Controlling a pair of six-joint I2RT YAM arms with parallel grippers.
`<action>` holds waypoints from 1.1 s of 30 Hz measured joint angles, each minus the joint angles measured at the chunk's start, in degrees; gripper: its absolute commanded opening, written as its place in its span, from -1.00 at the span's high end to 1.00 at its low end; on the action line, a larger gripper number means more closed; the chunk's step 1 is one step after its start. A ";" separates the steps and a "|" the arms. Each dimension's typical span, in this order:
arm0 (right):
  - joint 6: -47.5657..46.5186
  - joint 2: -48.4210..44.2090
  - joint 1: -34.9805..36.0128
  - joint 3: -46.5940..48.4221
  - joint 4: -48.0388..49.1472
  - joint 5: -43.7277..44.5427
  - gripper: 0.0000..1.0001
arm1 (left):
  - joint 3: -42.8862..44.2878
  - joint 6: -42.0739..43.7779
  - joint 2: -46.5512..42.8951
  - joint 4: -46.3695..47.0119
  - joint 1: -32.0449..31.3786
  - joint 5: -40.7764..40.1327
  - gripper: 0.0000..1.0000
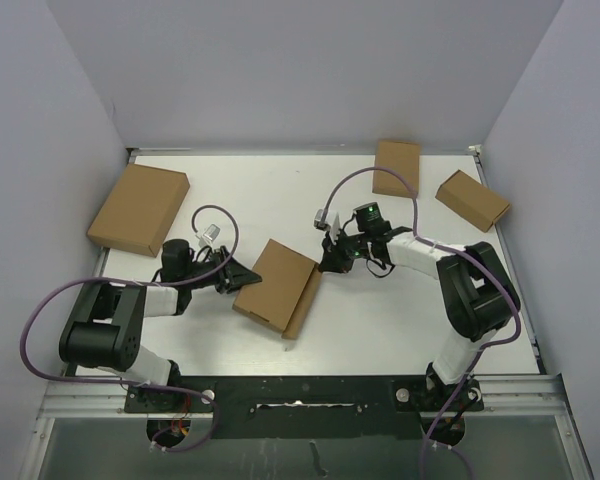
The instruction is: Fold the paper box
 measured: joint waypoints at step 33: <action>-5.66 -0.81 2.58 5.95 -11.58 3.61 0.98 | 5.81 -1.81 2.56 -7.72 2.69 6.95 0.65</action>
